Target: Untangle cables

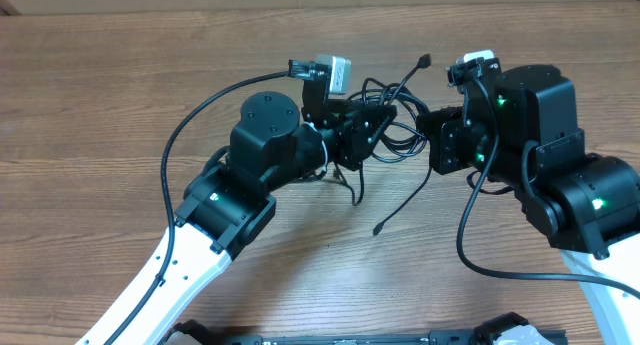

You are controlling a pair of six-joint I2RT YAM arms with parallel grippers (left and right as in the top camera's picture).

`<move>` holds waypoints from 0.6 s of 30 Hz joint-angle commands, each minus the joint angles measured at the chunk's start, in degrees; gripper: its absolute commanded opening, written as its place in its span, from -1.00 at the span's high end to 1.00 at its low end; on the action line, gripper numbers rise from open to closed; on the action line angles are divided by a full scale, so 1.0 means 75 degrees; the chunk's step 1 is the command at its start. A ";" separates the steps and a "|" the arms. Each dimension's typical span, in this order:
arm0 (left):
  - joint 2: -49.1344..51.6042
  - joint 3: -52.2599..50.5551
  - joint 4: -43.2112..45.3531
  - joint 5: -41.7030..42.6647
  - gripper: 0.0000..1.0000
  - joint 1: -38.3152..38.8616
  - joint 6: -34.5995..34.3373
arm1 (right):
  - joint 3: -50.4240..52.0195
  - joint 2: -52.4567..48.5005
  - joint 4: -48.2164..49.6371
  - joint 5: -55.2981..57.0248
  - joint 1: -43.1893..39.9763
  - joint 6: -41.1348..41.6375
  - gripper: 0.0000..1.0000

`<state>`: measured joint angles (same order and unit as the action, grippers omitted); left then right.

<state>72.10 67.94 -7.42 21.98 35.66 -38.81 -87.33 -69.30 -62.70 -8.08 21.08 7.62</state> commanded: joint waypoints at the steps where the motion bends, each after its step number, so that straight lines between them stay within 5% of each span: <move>1: 0.0099 0.0061 -0.0023 -0.0157 0.18 0.0044 0.0085 | -0.0210 0.0067 0.0055 0.0093 -0.0017 -0.0047 0.92; 8: 0.0099 0.0061 -0.1480 -0.0309 -0.46 -0.0125 0.0070 | -0.0210 0.0067 0.0117 0.1352 -0.0020 -0.0015 0.92; 14: -0.0530 0.0061 -0.1489 0.0219 -0.55 -0.0402 -0.0143 | -0.0210 0.0067 0.0137 0.1874 -0.0020 -0.0020 0.92; 18: -0.0667 0.0061 -0.1311 0.0277 -0.53 -0.0396 -0.1072 | -0.0210 0.0067 0.0149 0.1600 -0.0017 -0.0017 0.92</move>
<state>67.99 67.90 -17.80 22.72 32.88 -41.52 -87.33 -69.30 -62.52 4.95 21.08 7.49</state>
